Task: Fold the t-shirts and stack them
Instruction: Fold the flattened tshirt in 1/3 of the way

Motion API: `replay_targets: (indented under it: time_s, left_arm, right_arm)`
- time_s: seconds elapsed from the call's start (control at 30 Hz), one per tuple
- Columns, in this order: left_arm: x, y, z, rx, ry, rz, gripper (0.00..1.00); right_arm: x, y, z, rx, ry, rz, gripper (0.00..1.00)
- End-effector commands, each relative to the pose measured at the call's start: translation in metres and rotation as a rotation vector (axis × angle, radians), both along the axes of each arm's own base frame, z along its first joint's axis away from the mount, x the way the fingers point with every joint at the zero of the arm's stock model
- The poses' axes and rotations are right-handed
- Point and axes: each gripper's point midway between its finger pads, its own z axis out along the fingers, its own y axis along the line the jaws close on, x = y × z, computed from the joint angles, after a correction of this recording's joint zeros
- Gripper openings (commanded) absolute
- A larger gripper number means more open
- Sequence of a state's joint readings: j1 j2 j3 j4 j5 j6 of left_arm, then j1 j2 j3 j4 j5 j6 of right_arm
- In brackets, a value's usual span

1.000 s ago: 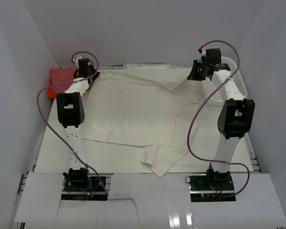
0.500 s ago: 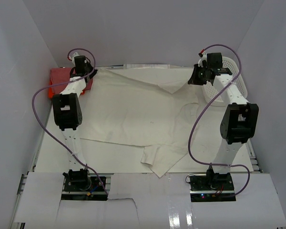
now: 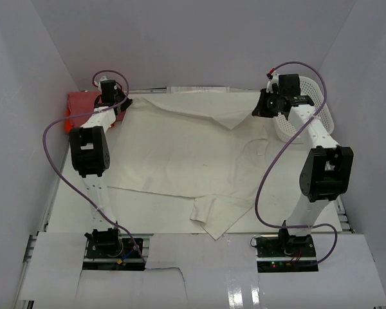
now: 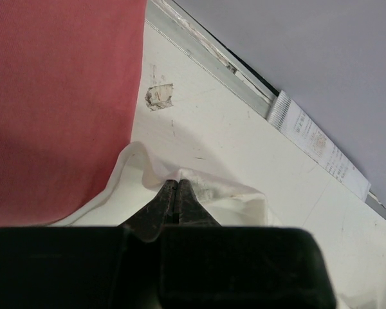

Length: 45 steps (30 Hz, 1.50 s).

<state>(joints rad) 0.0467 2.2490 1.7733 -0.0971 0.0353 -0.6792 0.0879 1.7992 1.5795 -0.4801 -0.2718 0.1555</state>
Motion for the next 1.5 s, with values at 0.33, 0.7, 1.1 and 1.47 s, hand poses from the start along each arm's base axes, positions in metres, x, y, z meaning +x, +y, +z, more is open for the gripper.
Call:
replay_targets:
  time_s: [0.33, 0.7, 1.1, 1.47]
  left_arm:
    - [-0.014, 0.013, 0.080, -0.015, -0.130, 0.007, 0.00]
    - [-0.019, 0.015, 0.086, -0.026, -0.135, 0.007, 0.00]
    - [-0.032, 0.016, 0.073, -0.031, -0.101, 0.017, 0.00]
    - [-0.042, 0.018, 0.067, -0.038, -0.085, 0.016, 0.00]
  right_arm:
    - [-0.009, 0.005, 0.031, -0.003, -0.085, 0.014, 0.08]
    - [-0.021, 0.006, 0.035, -0.008, -0.094, 0.019, 0.08]
    - [-0.032, 0.010, 0.040, -0.007, -0.104, 0.035, 0.08]
    - [-0.043, 0.018, 0.030, -0.007, -0.093, 0.053, 0.08]
